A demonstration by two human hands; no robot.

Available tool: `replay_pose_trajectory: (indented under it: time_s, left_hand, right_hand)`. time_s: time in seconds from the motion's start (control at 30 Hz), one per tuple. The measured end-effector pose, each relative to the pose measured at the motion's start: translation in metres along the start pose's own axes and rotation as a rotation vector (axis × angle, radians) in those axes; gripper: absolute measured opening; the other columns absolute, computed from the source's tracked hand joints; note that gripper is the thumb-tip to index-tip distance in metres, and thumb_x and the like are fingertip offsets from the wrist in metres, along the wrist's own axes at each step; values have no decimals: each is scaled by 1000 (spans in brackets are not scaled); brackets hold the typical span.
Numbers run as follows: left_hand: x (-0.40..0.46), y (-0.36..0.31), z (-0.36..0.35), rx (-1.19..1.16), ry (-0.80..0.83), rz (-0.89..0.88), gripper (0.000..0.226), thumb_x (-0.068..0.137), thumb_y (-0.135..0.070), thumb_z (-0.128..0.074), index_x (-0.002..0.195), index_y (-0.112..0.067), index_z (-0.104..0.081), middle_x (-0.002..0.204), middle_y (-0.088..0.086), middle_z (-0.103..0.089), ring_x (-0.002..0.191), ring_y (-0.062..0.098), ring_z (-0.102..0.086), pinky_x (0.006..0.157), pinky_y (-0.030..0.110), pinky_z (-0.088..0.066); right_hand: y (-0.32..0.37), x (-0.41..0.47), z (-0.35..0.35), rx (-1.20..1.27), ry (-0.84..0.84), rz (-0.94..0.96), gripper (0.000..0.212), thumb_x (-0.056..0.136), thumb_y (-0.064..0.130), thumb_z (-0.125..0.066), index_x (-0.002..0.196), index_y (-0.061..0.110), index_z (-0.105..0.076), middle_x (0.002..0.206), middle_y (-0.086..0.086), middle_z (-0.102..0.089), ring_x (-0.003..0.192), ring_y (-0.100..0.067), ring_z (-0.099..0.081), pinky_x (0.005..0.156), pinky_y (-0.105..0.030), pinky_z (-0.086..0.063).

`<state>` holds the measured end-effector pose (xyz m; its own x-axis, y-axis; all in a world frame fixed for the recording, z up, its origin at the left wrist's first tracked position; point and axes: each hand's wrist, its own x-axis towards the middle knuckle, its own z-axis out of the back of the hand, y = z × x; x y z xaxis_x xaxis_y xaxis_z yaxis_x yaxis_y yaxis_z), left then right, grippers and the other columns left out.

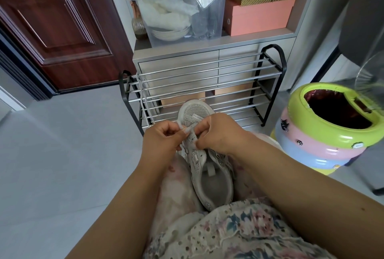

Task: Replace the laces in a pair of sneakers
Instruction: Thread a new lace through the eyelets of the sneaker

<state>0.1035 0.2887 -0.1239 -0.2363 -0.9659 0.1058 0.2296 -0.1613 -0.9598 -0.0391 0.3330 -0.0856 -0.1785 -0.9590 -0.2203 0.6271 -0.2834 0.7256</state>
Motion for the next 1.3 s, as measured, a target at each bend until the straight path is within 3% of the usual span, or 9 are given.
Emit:
replay_pose_trajectory:
  time_s: [0.13, 0.37, 0.5, 0.67, 0.8, 0.97, 1.13, 1.23, 1.3]
  left_hand:
    - [-4, -7, -1, -12, 10, 23, 15, 82, -16, -73, 75, -4, -68, 54, -5, -62, 48, 4, -57, 38, 16, -41]
    - [-6, -11, -2, 49, -22, 51, 18, 88, -20, -65, 72, -12, -65, 58, -4, -62, 52, 10, -61, 35, 13, -37]
    - [-9, -11, -3, 64, -48, 47, 17, 88, -21, -66, 75, -9, -68, 62, -2, -65, 51, 6, -62, 31, 22, -40]
    - [-7, -9, -1, -21, -77, 89, 13, 83, -19, -72, 78, -7, -70, 63, 3, -68, 51, 9, -62, 43, 25, -49]
    - [-6, -9, -2, -27, -52, 105, 13, 82, -16, -73, 79, -4, -68, 60, 2, -65, 49, 8, -59, 38, 21, -44]
    - [-3, -9, -6, -27, 0, 152, 11, 83, -12, -72, 80, -2, -67, 57, 2, -62, 46, 8, -57, 46, 22, -48]
    - [2, -14, -4, -17, 53, 234, 4, 86, -7, -67, 84, -6, -63, 63, 5, -60, 43, 7, -55, 49, 27, -54]
    - [4, -20, -2, 46, 91, 240, 1, 85, -6, -63, 84, -5, -63, 67, 7, -58, 47, 10, -53, 49, 25, -51]
    - [5, -22, -1, 127, 122, 195, 8, 83, -13, -65, 84, -6, -64, 68, 4, -59, 53, 11, -55, 52, 26, -52]
  right_hand:
    - [0, 0, -1, -5, -2, -5, 21, 65, 19, -81, 85, 18, -74, 78, -1, -73, 80, -18, -68, 81, -38, -55]
    - [1, -2, -1, -7, -16, -9, 18, 65, 17, -80, 81, 21, -71, 79, 1, -72, 79, -16, -68, 81, -36, -55]
    - [1, -3, 0, -13, -19, -4, 20, 65, 17, -79, 84, 19, -72, 79, 1, -73, 78, -15, -68, 80, -36, -55]
    - [1, -4, -1, -34, -41, -6, 22, 64, 21, -80, 85, 21, -73, 80, 2, -73, 79, -12, -68, 81, -34, -55]
    - [1, -3, -1, -38, -51, -10, 26, 63, 25, -81, 87, 20, -73, 80, 3, -73, 79, -11, -67, 80, -34, -55]
    - [0, -4, -1, -41, -36, 0, 31, 62, 29, -83, 88, 14, -73, 80, -3, -73, 79, -17, -68, 80, -39, -55]
    - [-1, -7, 12, 79, 120, 3, 33, 66, 20, -83, 97, 16, -72, 75, 3, -70, 70, -11, -64, 77, -28, -53]
    - [-3, -7, 23, 214, 200, -33, 30, 71, -1, -71, 98, 12, -72, 87, -21, -71, 72, -20, -59, 77, -37, -51]
    - [-4, -6, 26, 231, 193, -46, 32, 71, -7, -67, 95, 13, -72, 90, -26, -69, 69, -21, -56, 73, -37, -47]
